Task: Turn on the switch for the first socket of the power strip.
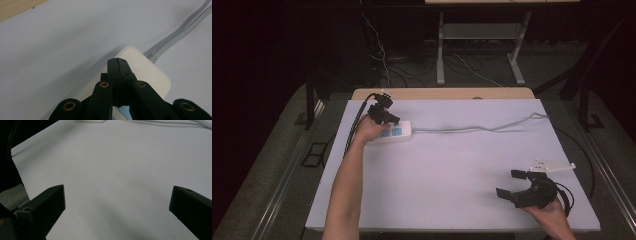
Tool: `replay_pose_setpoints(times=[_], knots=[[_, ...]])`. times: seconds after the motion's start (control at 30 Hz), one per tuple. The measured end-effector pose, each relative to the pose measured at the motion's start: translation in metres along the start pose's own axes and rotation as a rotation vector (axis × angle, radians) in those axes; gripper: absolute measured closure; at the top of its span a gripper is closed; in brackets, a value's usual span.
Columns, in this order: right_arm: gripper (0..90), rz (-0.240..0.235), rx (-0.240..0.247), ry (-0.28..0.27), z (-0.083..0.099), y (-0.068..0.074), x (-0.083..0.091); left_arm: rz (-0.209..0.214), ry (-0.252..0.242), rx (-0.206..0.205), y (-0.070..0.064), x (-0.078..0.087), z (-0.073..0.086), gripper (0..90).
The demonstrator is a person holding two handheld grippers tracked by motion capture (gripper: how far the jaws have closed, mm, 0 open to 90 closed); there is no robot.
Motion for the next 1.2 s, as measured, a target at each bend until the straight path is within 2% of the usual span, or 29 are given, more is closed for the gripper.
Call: replay_pose_setpoints(times=[0.2, 0.4, 0.5, 0.67, 0.83, 1.2], knots=[[0.0, 0.000, 0.000, -0.001, 0.000, 0.000, 0.000, 0.002, -0.011, 0.015, 0.002, 0.000, 0.003, 89.5], [0.0, 0.001, 0.002, -0.003, -0.001, 0.000, 0.001, 0.026, -0.058, 0.056, 0.005, -0.002, 0.009, 89.6], [0.0, 0.002, 0.004, -0.005, -0.001, 0.000, 0.002, 0.023, -0.084, 0.068, 0.005, -0.003, 0.012, 89.7], [0.0, 0.004, 0.004, -0.008, 0.000, 0.000, 0.003, 0.024, -0.083, 0.089, 0.005, -0.004, 0.013, 89.7], [0.0, 0.009, 0.000, -0.012, -0.001, -0.001, 0.004, 0.003, -0.082, 0.083, 0.002, -0.004, 0.013, 89.7], [0.0, 0.011, -0.004, -0.014, -0.001, -0.003, 0.004, 0.007, -0.090, 0.105, 0.003, -0.004, 0.014, 89.4]])
Point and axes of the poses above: each handheld gripper's, and its own axes: x roughly backward along the jaws, z roughly out of its underside, y roughly to its left, the point moved 1 cm from there along -x, roughly forward along the jaws, and after that the axes turned 3 degrees about x, right-handed, at the moved point
